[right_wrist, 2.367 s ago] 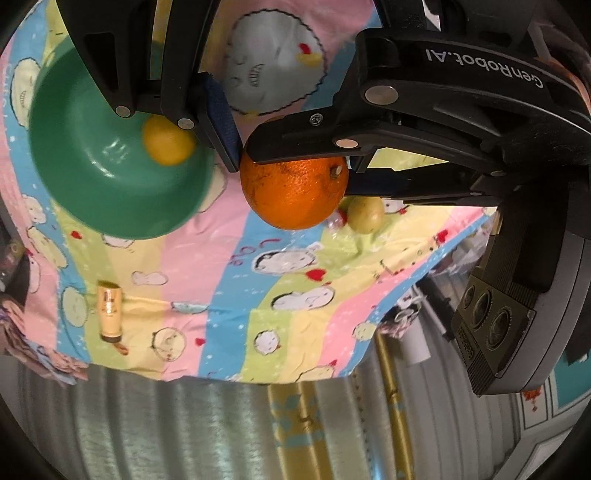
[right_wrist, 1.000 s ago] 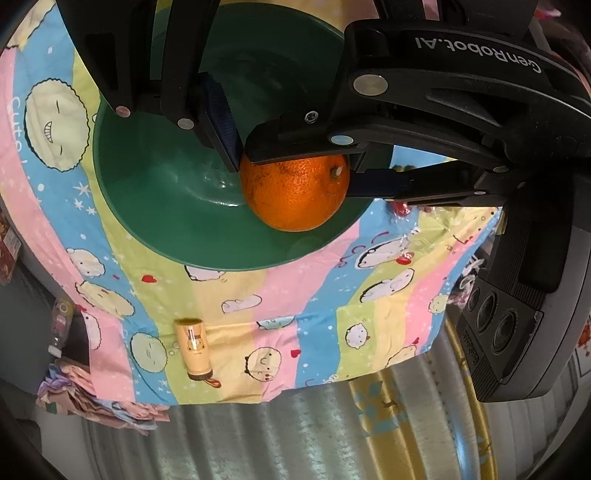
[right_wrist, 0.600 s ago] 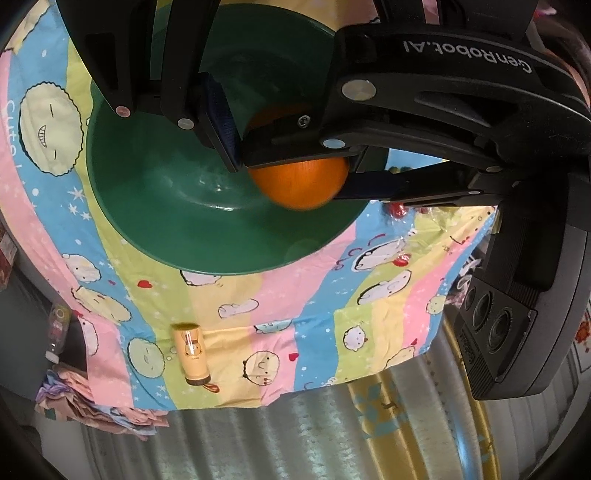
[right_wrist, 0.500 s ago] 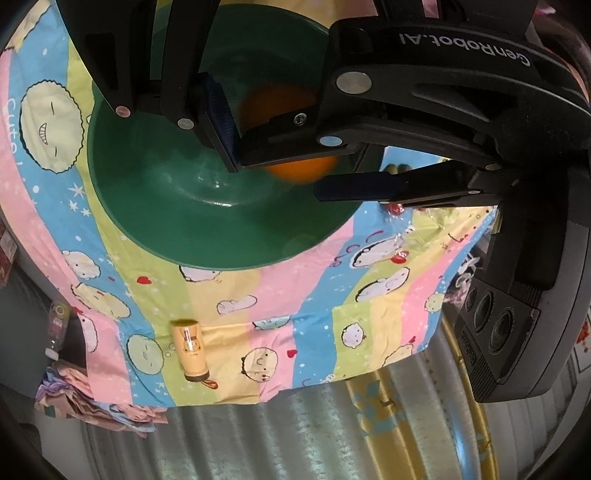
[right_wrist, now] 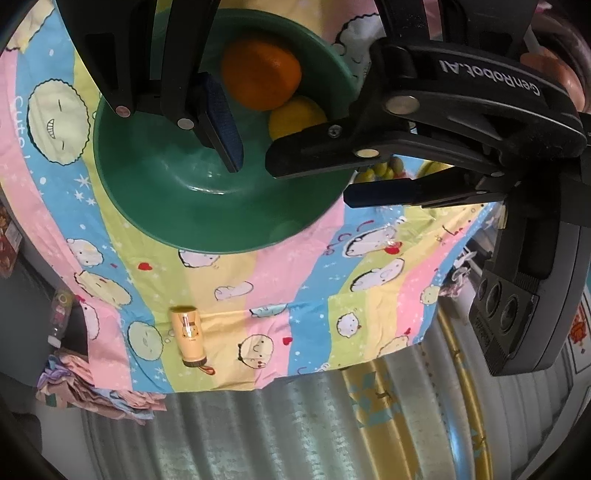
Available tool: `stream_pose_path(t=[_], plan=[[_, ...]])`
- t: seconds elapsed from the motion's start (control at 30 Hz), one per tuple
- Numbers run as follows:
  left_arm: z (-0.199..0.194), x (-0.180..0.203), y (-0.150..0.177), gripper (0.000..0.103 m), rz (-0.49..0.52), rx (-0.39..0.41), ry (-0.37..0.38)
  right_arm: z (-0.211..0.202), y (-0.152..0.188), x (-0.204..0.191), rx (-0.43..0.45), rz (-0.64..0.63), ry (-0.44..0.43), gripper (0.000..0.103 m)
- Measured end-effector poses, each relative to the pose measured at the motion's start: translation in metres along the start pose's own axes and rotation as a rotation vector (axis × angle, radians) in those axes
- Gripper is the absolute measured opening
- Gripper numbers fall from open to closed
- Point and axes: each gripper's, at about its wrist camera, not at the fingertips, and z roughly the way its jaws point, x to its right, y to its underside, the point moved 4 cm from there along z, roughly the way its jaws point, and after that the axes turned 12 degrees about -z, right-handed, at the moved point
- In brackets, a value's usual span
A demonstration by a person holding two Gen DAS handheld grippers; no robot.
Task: Organize fruits
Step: 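Lower the orange into the bowl and open the left tool, then move the left tool to the yellow-green pear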
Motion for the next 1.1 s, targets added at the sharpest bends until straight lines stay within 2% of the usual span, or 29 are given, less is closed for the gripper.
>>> stream_pose_path(t=[0.17,0.5,0.87,1.1], plan=[[-0.018,-0.006,0.000,0.095,0.003,0.052,-0.036,-0.005,-0.005,-0.009,0.009,-0.021,0.010,0.064],[-0.048,-0.039,0.002,0.096,-0.063,0.105,-0.076,-0.011,-0.011,-0.030,0.011,-0.066,0.002,0.068],[-0.088,-0.110,0.012,0.097,-0.224,0.146,-0.150,-0.006,-0.010,-0.057,-0.011,-0.110,-0.039,0.069],[-0.100,-0.162,0.032,0.097,-0.347,0.127,-0.217,0.010,-0.004,-0.079,-0.056,-0.135,-0.085,0.069]])
